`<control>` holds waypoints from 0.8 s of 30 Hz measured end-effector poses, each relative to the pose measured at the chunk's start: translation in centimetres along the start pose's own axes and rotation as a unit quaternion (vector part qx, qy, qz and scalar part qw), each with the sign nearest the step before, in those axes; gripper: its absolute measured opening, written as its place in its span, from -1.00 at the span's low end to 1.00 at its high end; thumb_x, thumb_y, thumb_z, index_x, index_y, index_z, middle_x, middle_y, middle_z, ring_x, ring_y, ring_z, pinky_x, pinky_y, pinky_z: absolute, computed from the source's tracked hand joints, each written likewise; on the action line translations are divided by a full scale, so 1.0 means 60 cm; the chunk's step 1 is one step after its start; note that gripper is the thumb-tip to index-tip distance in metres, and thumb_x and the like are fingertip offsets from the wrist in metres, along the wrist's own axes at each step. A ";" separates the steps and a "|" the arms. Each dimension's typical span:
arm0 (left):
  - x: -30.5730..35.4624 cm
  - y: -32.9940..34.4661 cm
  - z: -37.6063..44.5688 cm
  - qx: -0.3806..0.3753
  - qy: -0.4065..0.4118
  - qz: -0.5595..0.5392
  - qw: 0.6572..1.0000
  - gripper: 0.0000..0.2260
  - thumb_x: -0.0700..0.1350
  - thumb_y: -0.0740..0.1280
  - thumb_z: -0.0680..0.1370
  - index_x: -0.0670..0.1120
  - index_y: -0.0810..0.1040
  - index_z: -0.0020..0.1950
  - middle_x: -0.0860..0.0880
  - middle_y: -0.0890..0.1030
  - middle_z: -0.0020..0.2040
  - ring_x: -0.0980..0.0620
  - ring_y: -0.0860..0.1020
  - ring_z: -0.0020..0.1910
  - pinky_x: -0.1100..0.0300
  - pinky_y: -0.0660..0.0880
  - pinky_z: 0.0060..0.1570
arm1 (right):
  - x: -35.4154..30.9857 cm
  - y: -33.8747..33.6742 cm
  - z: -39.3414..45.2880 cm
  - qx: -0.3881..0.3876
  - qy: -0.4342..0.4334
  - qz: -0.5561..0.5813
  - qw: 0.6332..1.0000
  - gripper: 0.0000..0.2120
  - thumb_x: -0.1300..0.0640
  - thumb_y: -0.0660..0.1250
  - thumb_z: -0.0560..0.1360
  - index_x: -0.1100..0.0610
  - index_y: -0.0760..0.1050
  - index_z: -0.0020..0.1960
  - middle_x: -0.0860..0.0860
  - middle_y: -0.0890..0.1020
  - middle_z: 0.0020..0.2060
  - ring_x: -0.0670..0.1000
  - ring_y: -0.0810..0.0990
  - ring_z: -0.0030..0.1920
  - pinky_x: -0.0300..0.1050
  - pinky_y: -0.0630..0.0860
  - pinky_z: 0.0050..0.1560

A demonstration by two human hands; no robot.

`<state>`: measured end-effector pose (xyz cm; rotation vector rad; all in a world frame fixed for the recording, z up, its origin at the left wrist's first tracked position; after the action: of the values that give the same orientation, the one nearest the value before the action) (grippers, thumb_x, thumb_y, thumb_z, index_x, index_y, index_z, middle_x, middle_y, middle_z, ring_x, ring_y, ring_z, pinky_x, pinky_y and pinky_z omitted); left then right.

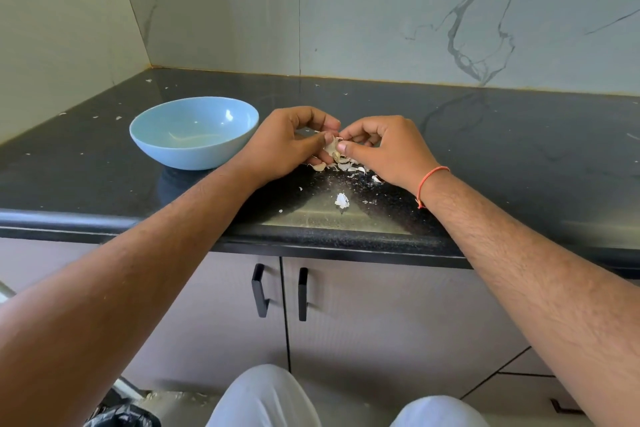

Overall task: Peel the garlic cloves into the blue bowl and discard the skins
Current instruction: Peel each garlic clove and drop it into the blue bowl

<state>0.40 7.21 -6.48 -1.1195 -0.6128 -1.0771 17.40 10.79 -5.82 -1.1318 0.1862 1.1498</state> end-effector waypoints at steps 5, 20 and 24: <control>0.005 -0.006 -0.005 0.024 0.019 0.049 0.998 -0.86 -0.22 0.39 0.66 -0.13 0.66 0.20 0.13 0.71 -0.17 0.10 0.68 -0.26 0.16 0.66 -0.14 | 0.005 -0.004 -0.001 0.023 0.005 -0.084 0.996 -0.88 0.01 0.44 0.57 -0.12 0.70 0.09 -0.14 0.67 -0.15 -0.01 0.58 -0.10 -0.05 0.59 0.05; 0.009 0.001 -0.005 0.049 0.050 0.295 0.953 -0.74 -0.02 0.42 0.62 0.04 0.67 0.31 0.09 0.59 0.22 0.28 0.50 -0.14 0.35 0.38 -0.02 | 0.015 0.000 -0.003 -0.018 0.037 -0.007 0.999 -0.82 0.04 0.59 0.47 -0.06 0.74 0.06 -0.12 0.72 -0.18 -0.13 0.61 -0.19 -0.21 0.61 -0.02; 0.006 -0.001 -0.001 0.045 0.038 0.310 0.949 -0.78 0.03 0.44 0.61 0.04 0.73 0.23 0.04 0.61 0.21 0.12 0.56 0.04 0.22 0.43 0.07 | 0.018 -0.015 -0.006 0.020 0.044 0.064 0.997 -0.78 0.09 0.64 0.42 -0.01 0.74 0.05 -0.07 0.74 -0.17 -0.18 0.58 -0.21 -0.30 0.62 -0.01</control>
<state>0.49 7.06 -6.20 -1.0816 -0.2135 -0.5377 18.75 11.19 -6.15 -1.1485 0.3527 1.2056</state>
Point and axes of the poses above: each hand's wrist, its own z-axis towards the middle knuckle, its own y-axis out of the palm, x = y × z, the point moved 8 cm from there along z, towards the middle knuckle
